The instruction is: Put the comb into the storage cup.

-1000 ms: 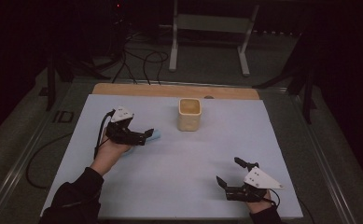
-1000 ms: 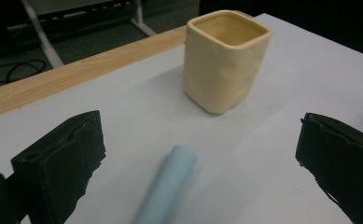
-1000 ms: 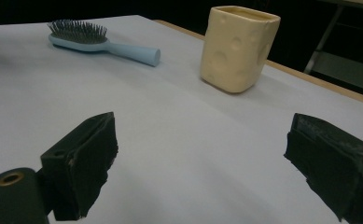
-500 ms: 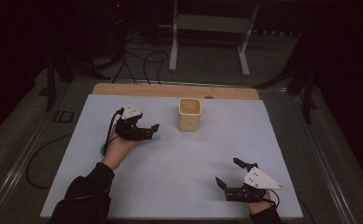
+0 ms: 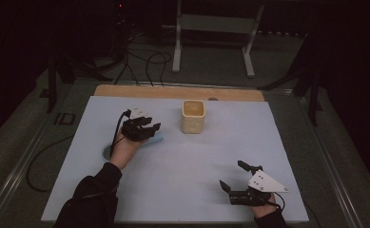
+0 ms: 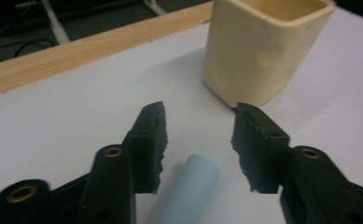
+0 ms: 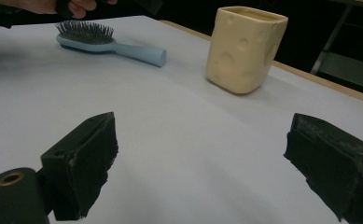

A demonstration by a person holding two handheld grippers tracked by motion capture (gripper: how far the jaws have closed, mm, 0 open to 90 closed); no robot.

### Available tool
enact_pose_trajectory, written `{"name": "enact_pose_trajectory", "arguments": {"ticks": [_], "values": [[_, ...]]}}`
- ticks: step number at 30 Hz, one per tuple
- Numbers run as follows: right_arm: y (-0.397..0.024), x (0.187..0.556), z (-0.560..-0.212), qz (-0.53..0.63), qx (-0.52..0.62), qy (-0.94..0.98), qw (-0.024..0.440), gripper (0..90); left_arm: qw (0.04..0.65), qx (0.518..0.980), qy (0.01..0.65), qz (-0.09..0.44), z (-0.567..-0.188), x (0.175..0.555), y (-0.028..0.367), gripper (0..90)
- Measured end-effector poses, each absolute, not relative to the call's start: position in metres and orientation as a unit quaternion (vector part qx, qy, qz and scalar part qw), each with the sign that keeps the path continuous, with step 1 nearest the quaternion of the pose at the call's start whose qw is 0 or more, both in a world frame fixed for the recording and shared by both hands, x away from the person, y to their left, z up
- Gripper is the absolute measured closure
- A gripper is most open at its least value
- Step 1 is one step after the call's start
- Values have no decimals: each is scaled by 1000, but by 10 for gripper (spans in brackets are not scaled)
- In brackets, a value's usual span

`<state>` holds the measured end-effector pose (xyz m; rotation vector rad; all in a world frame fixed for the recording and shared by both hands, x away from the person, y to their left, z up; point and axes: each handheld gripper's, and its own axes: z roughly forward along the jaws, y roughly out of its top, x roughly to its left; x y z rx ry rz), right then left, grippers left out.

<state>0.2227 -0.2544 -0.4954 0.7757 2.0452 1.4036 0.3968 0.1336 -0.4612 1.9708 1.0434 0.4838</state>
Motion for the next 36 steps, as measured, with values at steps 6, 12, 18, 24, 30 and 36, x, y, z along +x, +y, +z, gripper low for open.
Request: {"name": "enact_pose_trajectory", "arguments": {"ticks": [6,12,18,24,30,36], "values": [[-254,223,-495,522,286,758,268,87,389,791,427,201,-468,403,127,696],[-254,223,-495,522,285,758,267,87,369,795,439,197,-475,410,121,857],[-254,222,-494,524,283,758,266,87,342,799,461,177,-487,422,120,893],[-255,222,-494,525,283,757,266,87,325,802,475,163,-494,425,118,898],[-254,222,-494,525,283,758,265,87,308,809,477,151,-497,427,112,900],[-254,222,-494,526,282,758,264,88,301,811,480,144,-497,429,108,900]]}}
